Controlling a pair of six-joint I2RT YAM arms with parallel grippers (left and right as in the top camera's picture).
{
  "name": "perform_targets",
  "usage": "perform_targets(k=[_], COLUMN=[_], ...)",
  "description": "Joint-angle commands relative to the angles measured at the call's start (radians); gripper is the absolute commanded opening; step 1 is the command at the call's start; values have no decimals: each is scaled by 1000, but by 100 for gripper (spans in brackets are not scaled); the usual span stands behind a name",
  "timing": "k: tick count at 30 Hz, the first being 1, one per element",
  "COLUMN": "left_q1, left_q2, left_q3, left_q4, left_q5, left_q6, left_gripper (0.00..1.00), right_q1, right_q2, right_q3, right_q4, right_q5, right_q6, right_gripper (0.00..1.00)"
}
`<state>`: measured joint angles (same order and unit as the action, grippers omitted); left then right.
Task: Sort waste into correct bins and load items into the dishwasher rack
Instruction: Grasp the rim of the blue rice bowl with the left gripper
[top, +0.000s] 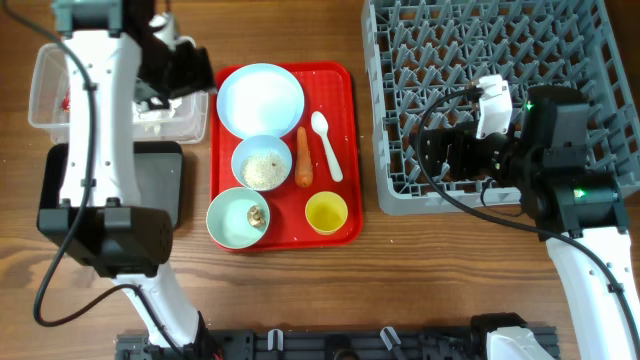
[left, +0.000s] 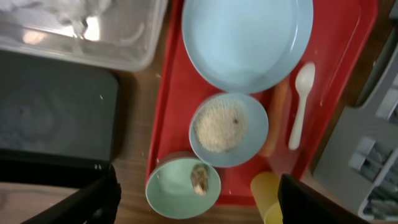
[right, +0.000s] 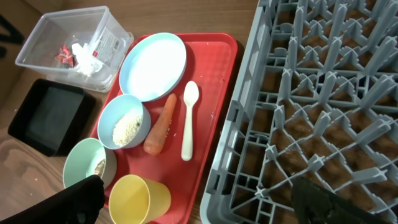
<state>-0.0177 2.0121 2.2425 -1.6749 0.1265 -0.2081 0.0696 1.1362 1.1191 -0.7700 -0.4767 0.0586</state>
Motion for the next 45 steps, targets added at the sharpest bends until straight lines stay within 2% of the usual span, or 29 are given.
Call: perform_targets(k=[1,5,6,10,14,16,23,29,32,35,37,42,45], left_q1=[-90,-225,-285,-390,-426,-423,-420,-420,-419,-419,-419,-419,-419], left_q2=[-13,-23,-23,-22,-20,-20,-19,-19,-18,-15,-15,-15,-15], left_q3=[-32,-126,-198,-406,-554,-610,-703,-785,-786,-789,-797,-834,-835], left_q4=[-10,6,76,356,566,634,680,745,748,749,760,793,793], left_q5=[15,-16,-53,-56,-57,-72,-121,-121,-136,-189,-189,-188,-188], left_q6=[-44,-83,-115,-114,-116,-145,-152,-153,-158,-193,-193,-197,-200], left_gripper=[81,81,82,80,61,58,57,41,29,25,19,17,12], right_q1=[5,5,5,5,5,5,5,5,5,5,5,5,5], right_q2=[6,6,6,6,6,6,6,6,6,6,6,6,6], right_q3=[18,18,18,18,18,18,18,18,18,18,18,18,18], right_q4=[3,2,2,-1,-14,-24,-28,-28,-28,-32,-32,-31,-31], right_q5=[9,9,9,10,10,10,10,10,10,10,10,10,10], right_q6=[27,31,31,31,31,31,31,31,31,31,31,30,30], right_gripper=[98,100,100,100,100,100,100,100,100,100,100,100,100])
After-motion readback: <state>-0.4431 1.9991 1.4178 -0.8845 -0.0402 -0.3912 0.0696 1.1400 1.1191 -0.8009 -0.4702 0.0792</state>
